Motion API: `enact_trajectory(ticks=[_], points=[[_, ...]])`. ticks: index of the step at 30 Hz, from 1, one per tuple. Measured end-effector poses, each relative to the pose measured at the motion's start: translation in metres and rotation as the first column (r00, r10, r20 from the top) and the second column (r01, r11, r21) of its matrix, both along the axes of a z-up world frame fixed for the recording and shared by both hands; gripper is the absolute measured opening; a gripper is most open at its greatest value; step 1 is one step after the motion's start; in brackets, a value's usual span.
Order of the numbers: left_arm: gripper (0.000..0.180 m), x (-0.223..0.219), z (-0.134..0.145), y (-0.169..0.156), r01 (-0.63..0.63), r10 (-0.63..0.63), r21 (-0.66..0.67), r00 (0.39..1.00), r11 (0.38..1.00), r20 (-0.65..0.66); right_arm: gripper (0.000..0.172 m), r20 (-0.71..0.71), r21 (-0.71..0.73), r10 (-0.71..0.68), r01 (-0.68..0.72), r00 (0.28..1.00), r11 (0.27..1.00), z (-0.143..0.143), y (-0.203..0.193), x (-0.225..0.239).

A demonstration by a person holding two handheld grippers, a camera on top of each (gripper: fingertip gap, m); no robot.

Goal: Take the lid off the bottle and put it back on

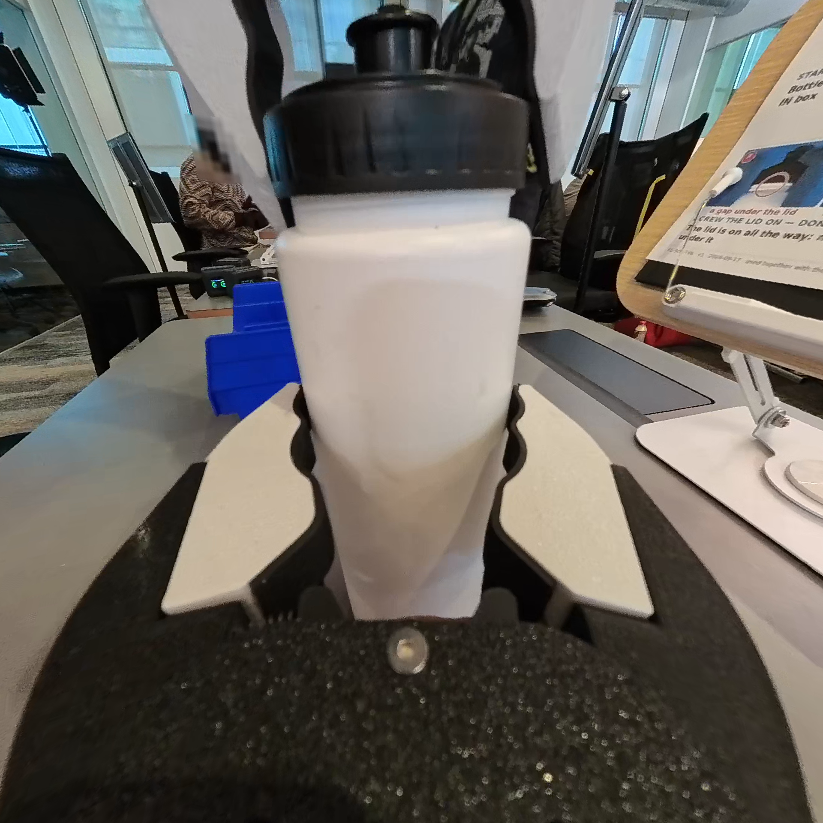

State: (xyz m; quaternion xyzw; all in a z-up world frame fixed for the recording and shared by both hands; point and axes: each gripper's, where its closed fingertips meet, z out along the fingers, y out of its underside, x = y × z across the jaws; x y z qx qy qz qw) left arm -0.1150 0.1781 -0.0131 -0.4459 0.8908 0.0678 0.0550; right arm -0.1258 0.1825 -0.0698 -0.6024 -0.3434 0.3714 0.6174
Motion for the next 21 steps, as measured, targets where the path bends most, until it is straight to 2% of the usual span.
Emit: enact_trajectory(ticks=[3,5,7,9,10,12,15,16,18,19,21], points=[[0.073,-0.004,0.006,-0.003,-0.095,0.095,-0.016,0.995,0.995,-0.036,0.084,-0.007,-0.007,0.009,-0.009,1.000,1.000,0.000,-0.001,-0.003],[0.070,-0.001,0.015,-0.006,-0.203,0.203,-0.063,0.979,0.977,-0.007,0.084,-0.005,-0.008,0.006,-0.006,1.000,1.000,0.000,-0.001,-0.003],[0.078,0.002,0.026,-0.005,-0.318,0.323,-0.095,0.946,0.943,0.039,0.084,0.001,-0.010,0.001,-0.001,1.000,1.000,0.000,-0.001,-0.003],[0.095,0.009,0.037,0.001,-0.463,0.475,-0.113,0.871,0.879,0.128,0.084,0.001,-0.008,-0.005,0.005,1.000,1.000,0.000,-0.001,-0.003],[0.098,0.014,0.041,0.001,-0.547,0.565,-0.144,0.807,0.825,0.172,0.084,0.005,-0.008,-0.010,0.010,1.000,1.000,0.000,0.000,-0.003],[0.104,0.025,0.047,-0.001,-0.707,0.751,-0.253,0.619,0.660,0.229,0.084,0.008,-0.007,-0.018,0.018,1.000,1.000,0.000,0.000,-0.003],[0.096,0.023,0.044,-0.009,-0.881,0.955,-0.371,0.250,0.293,0.159,0.084,0.007,-0.003,-0.035,0.035,0.999,0.999,0.000,0.001,-0.003],[0.096,0.024,0.041,-0.012,-0.891,0.978,-0.407,0.159,0.201,0.137,0.084,0.007,-0.001,-0.039,0.039,0.999,0.999,0.000,0.001,-0.003],[0.079,0.020,0.032,-0.008,-0.915,0.986,-0.390,0.045,0.106,0.162,0.084,0.009,0.005,-0.045,0.045,0.999,0.999,0.000,0.001,-0.004],[0.074,0.013,0.026,-0.004,-0.939,0.983,-0.335,0.018,0.080,0.184,0.084,0.011,0.007,-0.048,0.048,0.999,0.999,0.000,0.001,-0.004],[0.071,0.008,0.016,-0.006,-0.960,0.984,-0.270,0.021,0.069,0.177,0.084,0.013,0.008,-0.048,0.048,0.999,0.999,-0.001,0.000,-0.004]])
